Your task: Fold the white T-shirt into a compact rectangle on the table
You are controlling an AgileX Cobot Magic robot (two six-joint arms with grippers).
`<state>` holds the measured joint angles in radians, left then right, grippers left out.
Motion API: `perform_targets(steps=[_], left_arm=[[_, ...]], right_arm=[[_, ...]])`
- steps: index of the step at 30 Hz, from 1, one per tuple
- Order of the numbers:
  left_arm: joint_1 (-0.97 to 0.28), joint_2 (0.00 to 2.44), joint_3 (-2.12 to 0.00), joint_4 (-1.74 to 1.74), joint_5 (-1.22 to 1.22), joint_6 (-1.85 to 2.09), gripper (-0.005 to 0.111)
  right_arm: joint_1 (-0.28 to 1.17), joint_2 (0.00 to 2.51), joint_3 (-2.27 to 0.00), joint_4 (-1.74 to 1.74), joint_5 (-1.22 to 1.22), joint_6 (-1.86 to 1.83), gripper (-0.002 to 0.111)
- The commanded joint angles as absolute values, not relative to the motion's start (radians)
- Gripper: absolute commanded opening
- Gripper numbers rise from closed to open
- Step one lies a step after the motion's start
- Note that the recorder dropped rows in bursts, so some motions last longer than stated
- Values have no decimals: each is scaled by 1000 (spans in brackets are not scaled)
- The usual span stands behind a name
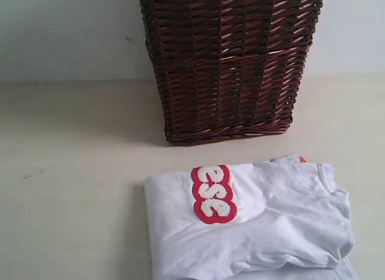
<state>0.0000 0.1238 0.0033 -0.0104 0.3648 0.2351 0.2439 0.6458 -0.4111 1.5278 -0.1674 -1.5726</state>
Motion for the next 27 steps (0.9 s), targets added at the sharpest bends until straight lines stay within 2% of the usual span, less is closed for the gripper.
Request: perform_targets(steps=[1, 6, 12, 18, 27], left_arm=[[1, 115, 0, -20, 357, 238, 0], [1, 115, 0, -20, 357, 238, 0], [1, 115, 0, -20, 357, 238, 0], [1, 115, 0, -20, 357, 238, 0], [1, 115, 0, -20, 357, 238, 0]], right_arm=[[242, 415, -177, 1301, -172, -1633, 0], [242, 202, -13, 1283, -170, -1617, 0], [183, 0, 0, 1336, -174, -1617, 0], [162, 0, 0, 1336, -256, -1617, 0], [162, 0, 0, 1288, -147, -1522, 0]])
